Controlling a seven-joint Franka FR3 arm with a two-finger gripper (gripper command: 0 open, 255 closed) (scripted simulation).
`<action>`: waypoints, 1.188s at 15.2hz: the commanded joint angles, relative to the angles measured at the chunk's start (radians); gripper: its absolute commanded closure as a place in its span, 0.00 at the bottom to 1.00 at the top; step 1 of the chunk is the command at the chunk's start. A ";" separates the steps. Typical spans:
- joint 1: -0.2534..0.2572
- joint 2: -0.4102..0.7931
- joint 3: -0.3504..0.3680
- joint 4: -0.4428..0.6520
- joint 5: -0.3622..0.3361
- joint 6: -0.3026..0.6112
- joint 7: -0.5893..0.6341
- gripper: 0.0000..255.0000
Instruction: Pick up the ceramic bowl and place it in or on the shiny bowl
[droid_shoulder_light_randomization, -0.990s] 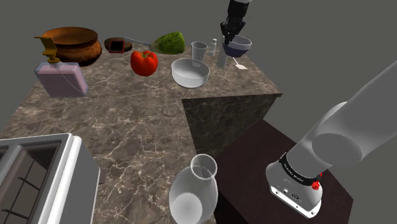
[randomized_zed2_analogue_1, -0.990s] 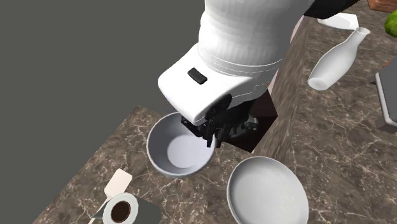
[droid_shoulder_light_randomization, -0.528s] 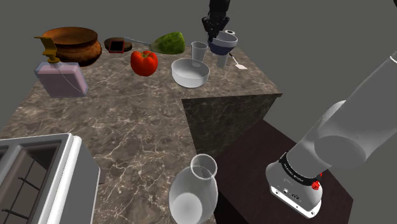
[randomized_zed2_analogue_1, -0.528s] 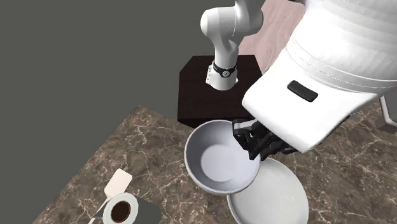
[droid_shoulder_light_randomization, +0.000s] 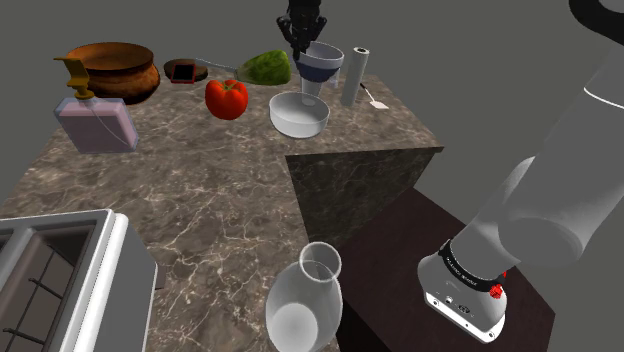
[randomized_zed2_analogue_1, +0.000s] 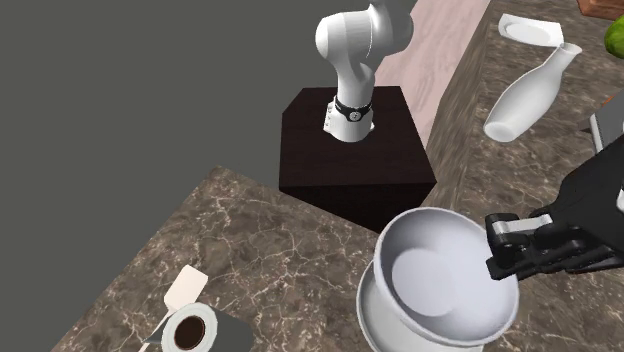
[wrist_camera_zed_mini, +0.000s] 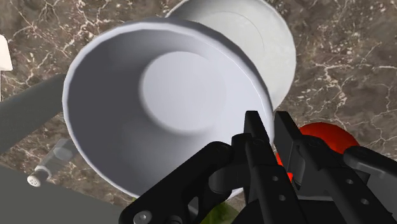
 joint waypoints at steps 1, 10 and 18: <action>0.022 0.050 0.016 0.085 -0.002 -0.036 0.037 1.00; 0.027 0.061 0.020 -0.005 -0.004 0.064 0.053 1.00; 0.027 0.074 0.020 -0.096 -0.006 0.167 0.059 1.00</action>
